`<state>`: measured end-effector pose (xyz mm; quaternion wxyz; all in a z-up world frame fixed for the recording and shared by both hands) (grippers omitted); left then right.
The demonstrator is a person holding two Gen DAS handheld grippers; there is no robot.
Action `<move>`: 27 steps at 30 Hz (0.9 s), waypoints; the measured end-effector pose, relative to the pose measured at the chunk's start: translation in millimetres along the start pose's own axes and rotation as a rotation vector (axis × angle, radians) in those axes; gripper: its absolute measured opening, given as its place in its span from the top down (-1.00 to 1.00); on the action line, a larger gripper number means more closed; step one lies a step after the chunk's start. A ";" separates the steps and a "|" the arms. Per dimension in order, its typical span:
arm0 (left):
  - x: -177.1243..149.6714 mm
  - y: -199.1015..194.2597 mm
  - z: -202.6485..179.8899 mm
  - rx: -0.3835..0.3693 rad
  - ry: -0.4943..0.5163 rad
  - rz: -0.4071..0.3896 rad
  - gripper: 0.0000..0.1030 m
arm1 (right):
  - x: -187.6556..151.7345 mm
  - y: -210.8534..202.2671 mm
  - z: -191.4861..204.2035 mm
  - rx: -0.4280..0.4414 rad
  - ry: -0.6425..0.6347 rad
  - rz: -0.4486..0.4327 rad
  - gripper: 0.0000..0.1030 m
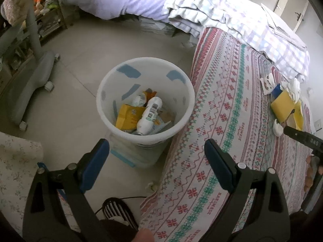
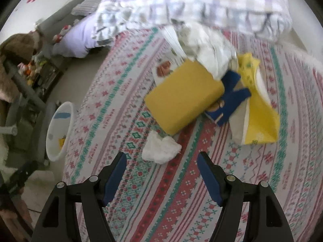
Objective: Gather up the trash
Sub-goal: 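Move both tools back over the bed toward the yellow sponge and tissue, then grasp the white tissue with the right tool while the left tool grasps the yellow sponge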
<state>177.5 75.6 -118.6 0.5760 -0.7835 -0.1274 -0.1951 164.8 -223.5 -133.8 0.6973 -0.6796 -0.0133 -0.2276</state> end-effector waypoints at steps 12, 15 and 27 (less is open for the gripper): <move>1.4 7.7 -19.5 -0.015 0.006 0.013 -0.84 | 0.8 26.4 5.0 -0.083 -0.070 -0.011 0.30; 2.7 11.9 -32.2 -0.024 0.018 0.016 -0.84 | -0.3 22.2 12.5 -0.050 -0.116 -0.014 0.68; 7.3 43.1 -108.9 -0.066 0.126 0.049 -0.84 | 3.6 -36.0 -36.0 0.023 -0.060 -0.080 0.72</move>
Point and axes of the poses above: each gripper's, at about its wrist camera, not at the fingertips, and y roughly the way its jaws point, z to its left, x to its top, the point moved 10 cm from there along y, roughly the way its jaws point, and after that the axes turned 13 degrees about -x, right-handed, at the moved point
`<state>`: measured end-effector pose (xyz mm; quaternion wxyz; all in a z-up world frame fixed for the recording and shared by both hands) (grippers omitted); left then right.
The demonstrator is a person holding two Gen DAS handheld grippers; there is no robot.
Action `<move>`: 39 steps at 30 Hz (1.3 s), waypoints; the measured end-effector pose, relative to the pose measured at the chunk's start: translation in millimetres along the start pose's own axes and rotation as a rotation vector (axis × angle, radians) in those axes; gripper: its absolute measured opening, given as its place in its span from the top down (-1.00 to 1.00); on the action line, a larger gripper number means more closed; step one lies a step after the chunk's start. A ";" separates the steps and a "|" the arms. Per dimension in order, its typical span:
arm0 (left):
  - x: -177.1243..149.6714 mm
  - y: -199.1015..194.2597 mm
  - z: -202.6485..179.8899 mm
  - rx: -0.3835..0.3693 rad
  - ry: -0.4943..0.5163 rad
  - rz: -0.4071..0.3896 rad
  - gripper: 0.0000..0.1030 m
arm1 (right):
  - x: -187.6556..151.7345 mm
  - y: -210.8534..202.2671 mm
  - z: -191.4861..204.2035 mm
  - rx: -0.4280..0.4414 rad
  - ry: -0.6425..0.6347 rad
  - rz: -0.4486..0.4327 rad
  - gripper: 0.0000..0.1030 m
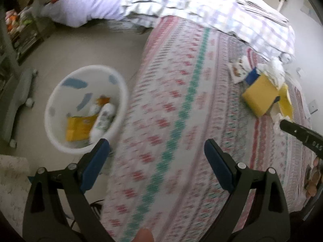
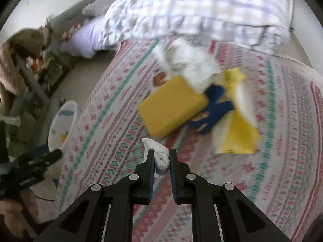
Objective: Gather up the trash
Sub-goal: 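Grasp the white tissue with the right tool while the left tool grasps the yellow sponge, then carry the sponge and tissue to the wastebasket and open both tools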
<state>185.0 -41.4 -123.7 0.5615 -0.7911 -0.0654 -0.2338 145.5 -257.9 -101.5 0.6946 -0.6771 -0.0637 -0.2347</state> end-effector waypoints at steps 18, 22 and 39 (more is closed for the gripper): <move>29.0 73.3 -137.9 -0.097 0.284 -0.046 -0.84 | 15.2 -34.4 -101.4 -0.086 0.138 -0.107 0.72; 37.7 82.2 -153.9 -0.114 0.302 -0.062 -0.81 | 13.1 -34.7 -113.3 -0.077 0.157 -0.099 0.72; 38.2 93.4 -169.2 -0.171 0.321 -0.062 0.01 | 7.7 -24.1 -129.1 -0.096 0.165 -0.078 0.72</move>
Point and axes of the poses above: each gripper's, at about its wrist camera, not at the fingertips, and y roughly the way its jaws point, z to its left, x to its top, the point moved 10 cm from there along y, roughly the way its jaws point, and after that the axes turned 13 degrees about -x, right-handed, at the moved point
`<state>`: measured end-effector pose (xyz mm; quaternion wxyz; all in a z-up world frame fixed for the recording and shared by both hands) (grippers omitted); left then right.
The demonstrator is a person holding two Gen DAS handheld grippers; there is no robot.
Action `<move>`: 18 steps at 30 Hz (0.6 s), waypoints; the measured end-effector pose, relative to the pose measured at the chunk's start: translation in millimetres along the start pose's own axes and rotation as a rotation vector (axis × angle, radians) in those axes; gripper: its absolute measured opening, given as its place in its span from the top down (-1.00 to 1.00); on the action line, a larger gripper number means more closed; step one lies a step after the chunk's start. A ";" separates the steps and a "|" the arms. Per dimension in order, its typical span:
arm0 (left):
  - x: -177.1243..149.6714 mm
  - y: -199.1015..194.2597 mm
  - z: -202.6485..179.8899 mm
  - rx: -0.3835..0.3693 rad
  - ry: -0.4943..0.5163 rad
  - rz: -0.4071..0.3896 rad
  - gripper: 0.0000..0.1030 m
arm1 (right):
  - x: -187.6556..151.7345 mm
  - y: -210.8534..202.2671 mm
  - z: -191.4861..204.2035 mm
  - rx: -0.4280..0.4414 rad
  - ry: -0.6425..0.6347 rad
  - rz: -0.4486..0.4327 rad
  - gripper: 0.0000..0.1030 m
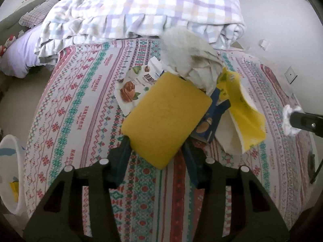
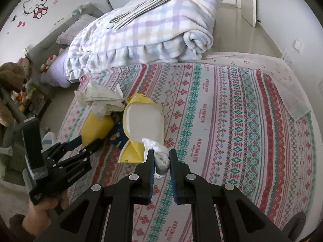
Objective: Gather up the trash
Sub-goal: 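Carry the sponge and tissue to the wastebasket and open both tools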
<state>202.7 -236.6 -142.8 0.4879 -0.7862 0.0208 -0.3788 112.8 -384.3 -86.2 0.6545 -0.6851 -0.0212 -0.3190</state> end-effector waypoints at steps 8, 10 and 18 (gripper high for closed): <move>-7.6 -33.9 3.6 -0.015 -0.006 -0.026 0.06 | 6.0 -11.2 20.9 0.038 0.004 -0.028 0.72; -9.5 -43.6 7.7 -0.008 -0.009 -0.031 0.07 | 6.8 -12.8 27.3 0.048 -0.001 -0.031 0.72; -23.2 -65.4 33.2 0.034 -0.027 -0.023 0.07 | 2.0 -16.1 63.3 0.081 -0.040 -0.029 0.72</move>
Point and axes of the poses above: each gripper's, at about its wrist camera, not at the fingertips, and y roughly the way its jaws point, z to its left, x to its top, the point moved 10 cm from there along y, roughly the way its jaws point, and after that the axes turned 13 degrees about -x, right-handed, at the moved point
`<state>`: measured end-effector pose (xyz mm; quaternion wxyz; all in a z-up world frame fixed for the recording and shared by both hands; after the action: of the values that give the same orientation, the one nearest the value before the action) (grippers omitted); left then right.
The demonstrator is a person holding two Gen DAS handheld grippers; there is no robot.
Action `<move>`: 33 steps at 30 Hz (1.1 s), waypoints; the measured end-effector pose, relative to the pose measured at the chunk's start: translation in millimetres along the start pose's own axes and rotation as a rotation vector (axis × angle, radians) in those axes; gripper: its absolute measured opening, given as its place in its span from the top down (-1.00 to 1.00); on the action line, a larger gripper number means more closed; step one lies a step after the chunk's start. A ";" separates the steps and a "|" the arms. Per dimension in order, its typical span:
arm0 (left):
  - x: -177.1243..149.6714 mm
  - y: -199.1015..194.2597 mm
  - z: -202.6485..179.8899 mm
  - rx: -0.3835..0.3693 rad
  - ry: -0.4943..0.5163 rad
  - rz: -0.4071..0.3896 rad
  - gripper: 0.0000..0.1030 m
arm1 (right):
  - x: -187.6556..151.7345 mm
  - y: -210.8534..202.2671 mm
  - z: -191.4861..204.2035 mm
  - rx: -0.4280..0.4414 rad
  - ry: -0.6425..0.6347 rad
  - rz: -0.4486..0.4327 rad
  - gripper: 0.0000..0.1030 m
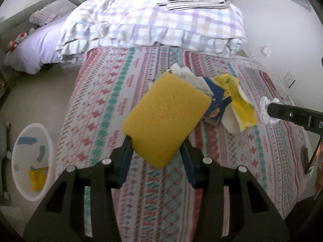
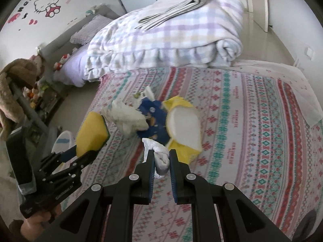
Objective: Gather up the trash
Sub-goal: 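Carry the sponge and tissue to the wastebasket and open both tools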
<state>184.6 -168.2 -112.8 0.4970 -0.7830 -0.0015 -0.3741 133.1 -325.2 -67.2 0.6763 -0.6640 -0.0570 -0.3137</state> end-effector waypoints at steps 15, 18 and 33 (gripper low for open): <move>-19.8 -38.1 57.8 0.075 -0.071 -0.006 0.07 | -4.6 4.5 68.4 0.050 -0.067 0.004 0.72; -23.5 -47.1 74.2 0.093 -0.097 -0.015 0.07 | -2.8 5.2 84.3 0.069 -0.077 0.001 0.72; -58.5 -94.9 174.1 0.206 -0.277 -0.034 0.06 | -9.3 15.9 166.4 0.139 -0.149 0.007 0.72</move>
<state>208.6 37.2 -112.7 0.5635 -0.7717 -0.1216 -0.2686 190.1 -167.8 -66.9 0.7158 -0.6372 -0.1266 -0.2563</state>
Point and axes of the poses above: each gripper's, at about its wrist camera, not at the fingertips, and y roughly the way its jaws point, z to its left, x to its top, the point moved 10 cm from there along y, roughly the way its jaws point, and after that the axes turned 13 degrees about -x, right-handed, at the moved point
